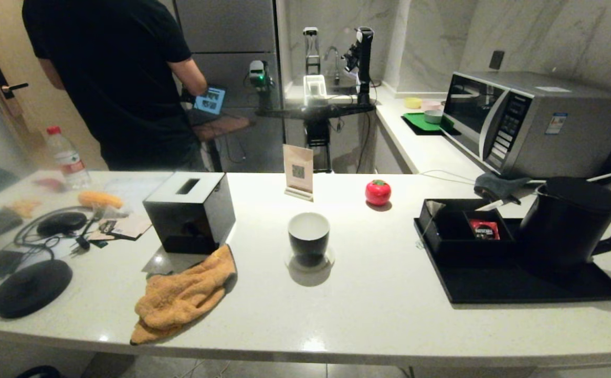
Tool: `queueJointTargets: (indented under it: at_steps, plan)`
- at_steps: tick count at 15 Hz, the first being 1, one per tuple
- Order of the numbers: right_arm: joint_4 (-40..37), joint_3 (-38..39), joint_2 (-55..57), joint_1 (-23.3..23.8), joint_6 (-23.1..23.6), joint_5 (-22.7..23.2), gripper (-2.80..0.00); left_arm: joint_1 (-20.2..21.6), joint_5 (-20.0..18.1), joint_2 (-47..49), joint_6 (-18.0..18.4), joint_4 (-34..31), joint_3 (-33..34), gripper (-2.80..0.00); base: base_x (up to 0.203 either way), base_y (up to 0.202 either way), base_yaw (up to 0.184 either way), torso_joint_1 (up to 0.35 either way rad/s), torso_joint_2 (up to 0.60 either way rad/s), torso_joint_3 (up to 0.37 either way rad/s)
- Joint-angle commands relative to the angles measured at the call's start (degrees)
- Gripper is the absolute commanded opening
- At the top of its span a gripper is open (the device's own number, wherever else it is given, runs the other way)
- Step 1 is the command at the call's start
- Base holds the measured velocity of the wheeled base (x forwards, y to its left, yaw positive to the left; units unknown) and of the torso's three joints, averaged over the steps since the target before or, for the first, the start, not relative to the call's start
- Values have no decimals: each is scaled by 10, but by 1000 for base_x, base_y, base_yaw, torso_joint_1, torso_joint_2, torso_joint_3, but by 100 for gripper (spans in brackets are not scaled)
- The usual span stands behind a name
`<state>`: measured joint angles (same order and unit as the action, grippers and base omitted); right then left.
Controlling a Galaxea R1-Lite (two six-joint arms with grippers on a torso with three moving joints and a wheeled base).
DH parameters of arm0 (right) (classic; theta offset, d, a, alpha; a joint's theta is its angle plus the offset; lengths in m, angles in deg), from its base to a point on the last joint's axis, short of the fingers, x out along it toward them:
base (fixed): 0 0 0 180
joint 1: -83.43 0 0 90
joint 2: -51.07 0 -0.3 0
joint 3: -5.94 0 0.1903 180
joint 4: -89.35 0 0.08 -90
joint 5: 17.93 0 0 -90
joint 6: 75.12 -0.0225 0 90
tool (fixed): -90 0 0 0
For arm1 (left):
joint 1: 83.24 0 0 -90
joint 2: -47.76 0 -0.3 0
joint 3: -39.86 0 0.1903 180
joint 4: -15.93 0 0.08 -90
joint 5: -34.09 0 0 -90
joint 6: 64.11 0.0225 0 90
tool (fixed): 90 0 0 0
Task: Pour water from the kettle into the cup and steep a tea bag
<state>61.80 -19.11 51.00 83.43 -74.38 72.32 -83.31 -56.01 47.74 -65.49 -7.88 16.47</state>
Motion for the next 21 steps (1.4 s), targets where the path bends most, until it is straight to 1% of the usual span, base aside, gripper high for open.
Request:
queueJointTargets:
  at_steps: [1,11,15,17,19,20,21]
  plan:
    - [1,0,1,0,1,0,-280,0,0,0,0,0,0,-280,0,0,0,0,0,0]
    - [1,1,1,0,-1,0,-280,0,0,0,0,0,0,-280,0,0,0,0,0,0]
    - [15,6,8,1,-1,-3,-280,0,0,0,0,0,0,-280,0,0,0,0,0,0]
    - [23,-1,54,1,-1,-4,-280,0,0,0,0,0,0,-280,0,0,0,0,0,0]
    - [57,-11,140,16,-10,-3,-280,0,0,0,0,0,0,-280,0,0,0,0,0,0]
    - [85,-15,189,40,-15,-3,-280,0,0,0,0,0,0,-280,0,0,0,0,0,0]
    - [116,-18,239,78,-18,-3,-280,0,0,0,-1,0,0,-280,0,0,0,0,0,0]
